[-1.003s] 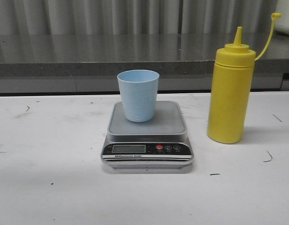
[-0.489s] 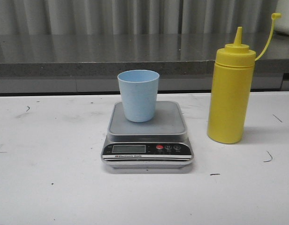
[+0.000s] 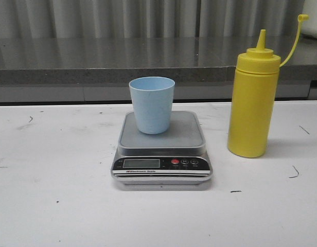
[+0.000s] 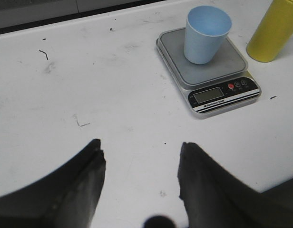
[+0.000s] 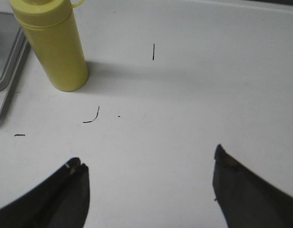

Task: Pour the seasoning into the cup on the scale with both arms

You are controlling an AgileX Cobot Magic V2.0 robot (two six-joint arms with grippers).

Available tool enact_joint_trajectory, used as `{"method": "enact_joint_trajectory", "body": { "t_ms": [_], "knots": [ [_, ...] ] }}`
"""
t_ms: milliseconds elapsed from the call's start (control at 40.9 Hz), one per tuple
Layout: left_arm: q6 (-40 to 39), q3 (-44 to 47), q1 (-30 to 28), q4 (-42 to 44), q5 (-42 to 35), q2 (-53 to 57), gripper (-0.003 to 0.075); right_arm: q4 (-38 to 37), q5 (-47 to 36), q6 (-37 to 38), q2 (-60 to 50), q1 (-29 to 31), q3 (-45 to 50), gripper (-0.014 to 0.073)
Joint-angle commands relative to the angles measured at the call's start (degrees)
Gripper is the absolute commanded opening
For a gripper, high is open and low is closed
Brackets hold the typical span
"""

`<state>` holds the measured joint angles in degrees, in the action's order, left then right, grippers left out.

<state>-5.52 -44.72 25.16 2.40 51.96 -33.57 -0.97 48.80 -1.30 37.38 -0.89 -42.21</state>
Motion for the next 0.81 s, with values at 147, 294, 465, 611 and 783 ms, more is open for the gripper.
{"method": "enact_joint_trajectory", "body": {
  "t_ms": [147, 294, 465, 611, 783],
  "knots": [
    [-1.2, -1.3, -0.2, 0.5, -3.3, 0.0, 0.0356, -0.2, -4.2, -0.4, 0.3, 0.2, -1.4, 0.0560],
    [-1.2, -1.3, -0.2, 0.5, -3.5, 0.0, 0.0356, 0.1, -5.0, -0.4, 0.3, 0.1, -1.4, 0.0560],
    [-1.2, -1.3, -0.2, 0.5, -3.6, 0.0, 0.0356, 0.6, -1.5, -0.8, 1.6, -3.0, -1.8, 0.0565],
    [-1.2, -1.3, -0.2, 0.5, -3.6, 0.0, 0.0356, 0.3, 3.0, -2.4, 5.2, -9.4, -3.7, 0.0640],
    [-1.2, -1.3, -0.2, 0.5, -3.6, 0.0, 0.0356, -0.2, 8.1, -2.9, 10.8, -15.5, -8.2, 0.0664]
  ]
}}
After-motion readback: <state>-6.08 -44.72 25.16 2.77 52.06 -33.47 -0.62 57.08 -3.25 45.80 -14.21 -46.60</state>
